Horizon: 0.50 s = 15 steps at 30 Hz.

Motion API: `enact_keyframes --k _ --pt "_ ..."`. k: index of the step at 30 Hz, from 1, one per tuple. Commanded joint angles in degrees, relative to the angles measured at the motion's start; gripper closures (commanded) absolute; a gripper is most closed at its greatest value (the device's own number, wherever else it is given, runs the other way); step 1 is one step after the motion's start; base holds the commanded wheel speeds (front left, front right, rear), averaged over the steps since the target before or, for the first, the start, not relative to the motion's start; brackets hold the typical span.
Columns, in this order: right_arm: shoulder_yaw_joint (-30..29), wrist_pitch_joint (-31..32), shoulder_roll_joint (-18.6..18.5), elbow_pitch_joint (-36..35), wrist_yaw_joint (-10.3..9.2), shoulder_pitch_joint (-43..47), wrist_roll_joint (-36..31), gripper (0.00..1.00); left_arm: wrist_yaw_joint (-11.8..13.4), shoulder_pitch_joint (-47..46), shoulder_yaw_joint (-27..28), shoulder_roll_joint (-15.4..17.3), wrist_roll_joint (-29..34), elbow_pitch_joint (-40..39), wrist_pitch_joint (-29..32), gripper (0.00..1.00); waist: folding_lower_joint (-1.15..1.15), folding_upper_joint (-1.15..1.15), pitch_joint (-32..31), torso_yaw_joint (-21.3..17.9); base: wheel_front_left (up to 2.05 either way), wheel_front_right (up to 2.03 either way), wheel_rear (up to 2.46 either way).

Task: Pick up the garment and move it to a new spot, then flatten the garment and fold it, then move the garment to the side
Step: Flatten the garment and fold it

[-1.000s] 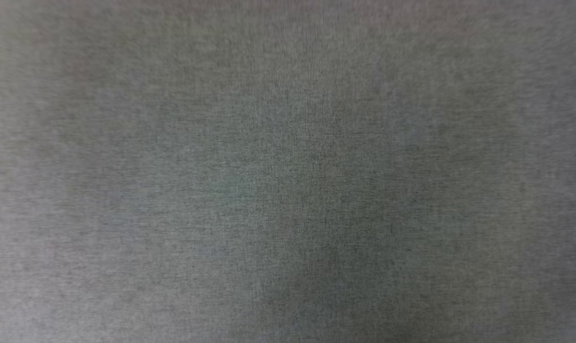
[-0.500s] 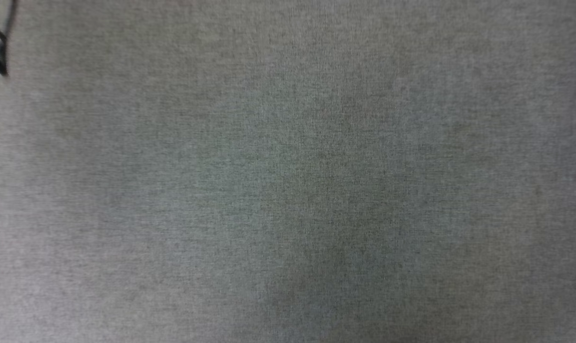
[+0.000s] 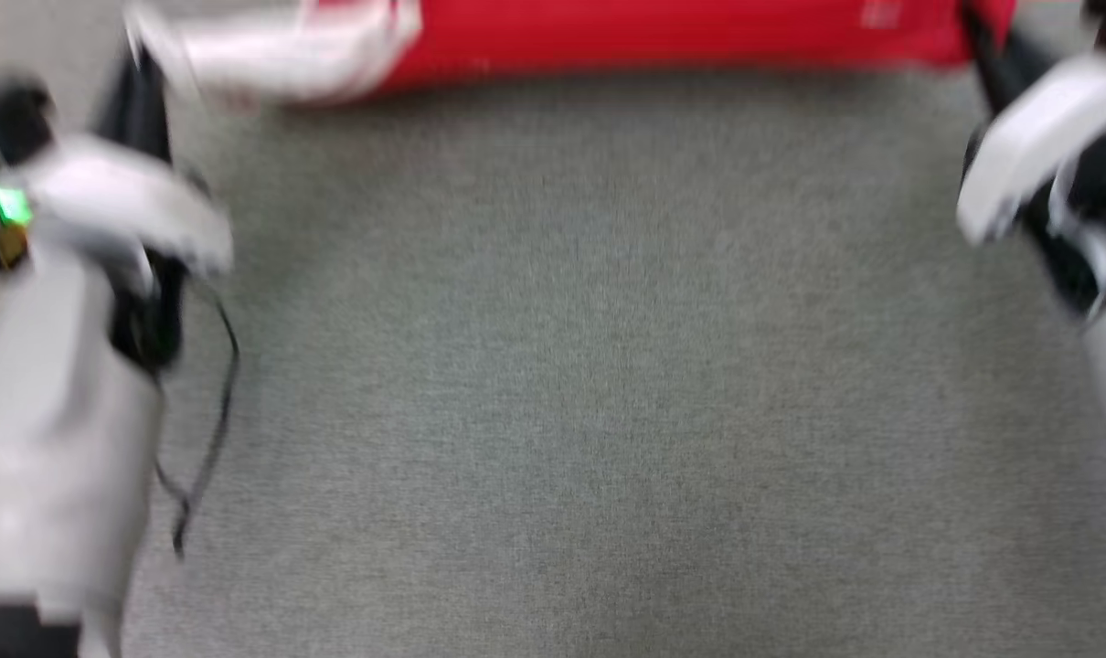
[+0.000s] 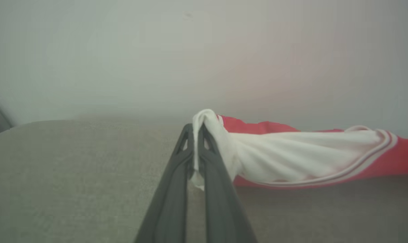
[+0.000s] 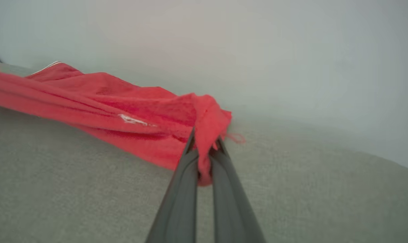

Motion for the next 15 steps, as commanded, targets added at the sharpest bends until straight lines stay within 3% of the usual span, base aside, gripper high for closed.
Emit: enact_keyframes --k 1,9,15 --pt "-0.87 -0.14 -0.69 -1.48 -0.13 6.18 1.16 1.0 1.53 7.52 1.12 0.57 -0.1 -2.74 -0.41 1.0 0.0 0.0 -7.36 0.47 0.0 0.0 0.0" --pt "-4.87 1.11 -0.73 -9.45 -0.14 25.41 2.38 1.0 5.85 29.19 1.79 0.87 -2.11 -13.61 2.01 1.0 0.0 0.0 -15.57 0.8 0.0 0.0 0.0" --pt "-9.5 4.51 0.86 -18.89 -0.17 41.32 1.49 1.0 12.01 45.65 3.64 2.14 -4.44 -26.36 6.51 1.0 0.0 0.0 -20.31 0.21 0.0 0.0 0.0"
